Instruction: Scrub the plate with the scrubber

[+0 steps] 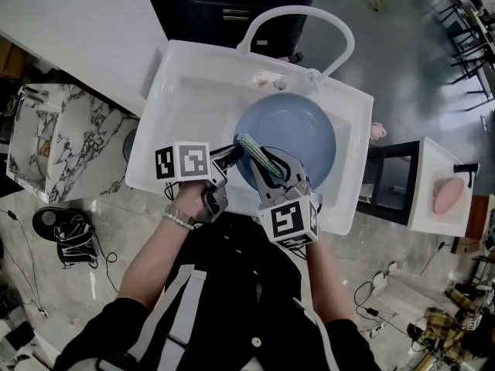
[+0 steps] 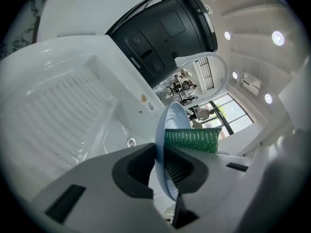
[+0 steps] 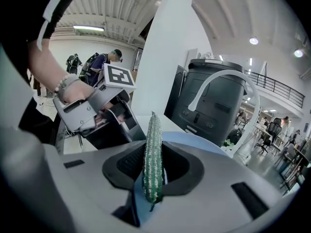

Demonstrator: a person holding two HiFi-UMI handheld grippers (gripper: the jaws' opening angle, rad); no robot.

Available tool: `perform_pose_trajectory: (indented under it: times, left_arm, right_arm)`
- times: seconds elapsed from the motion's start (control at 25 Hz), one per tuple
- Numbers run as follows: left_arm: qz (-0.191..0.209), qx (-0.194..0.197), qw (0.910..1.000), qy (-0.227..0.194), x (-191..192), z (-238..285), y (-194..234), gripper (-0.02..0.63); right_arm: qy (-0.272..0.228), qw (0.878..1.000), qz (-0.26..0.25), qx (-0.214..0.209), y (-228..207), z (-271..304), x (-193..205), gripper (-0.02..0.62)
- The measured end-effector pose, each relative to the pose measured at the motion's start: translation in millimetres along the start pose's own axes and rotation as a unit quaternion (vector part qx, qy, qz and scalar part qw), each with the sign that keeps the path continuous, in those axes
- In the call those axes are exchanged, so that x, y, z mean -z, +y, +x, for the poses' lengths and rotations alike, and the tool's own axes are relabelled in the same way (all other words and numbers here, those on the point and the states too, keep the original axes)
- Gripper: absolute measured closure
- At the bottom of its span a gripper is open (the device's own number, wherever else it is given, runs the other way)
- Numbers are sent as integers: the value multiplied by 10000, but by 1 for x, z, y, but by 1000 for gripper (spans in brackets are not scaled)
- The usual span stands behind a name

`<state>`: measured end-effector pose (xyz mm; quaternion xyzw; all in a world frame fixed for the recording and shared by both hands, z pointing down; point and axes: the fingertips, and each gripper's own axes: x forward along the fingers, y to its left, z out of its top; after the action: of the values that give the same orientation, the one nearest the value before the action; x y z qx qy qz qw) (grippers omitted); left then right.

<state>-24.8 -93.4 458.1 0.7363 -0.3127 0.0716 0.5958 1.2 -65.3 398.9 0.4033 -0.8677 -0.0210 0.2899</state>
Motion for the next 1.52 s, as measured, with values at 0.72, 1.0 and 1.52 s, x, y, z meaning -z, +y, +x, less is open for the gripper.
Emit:
perform_pose_trajectory:
  times: [0.72, 1.0, 1.52]
  left_arm:
    - [50, 28, 9999, 86, 6, -3, -1, 557]
    - [51, 199, 9998, 30, 6, -3, -5, 557]
    - [-52, 226, 9996, -148, -5, -3, -4, 552]
  right_arm:
    - [325, 9832, -28, 1796, -124, -43, 27, 500]
    - [548, 9803, -92, 1893, -132, -35, 43, 500]
    - [550, 9893, -244, 1327, -84, -19, 43, 500]
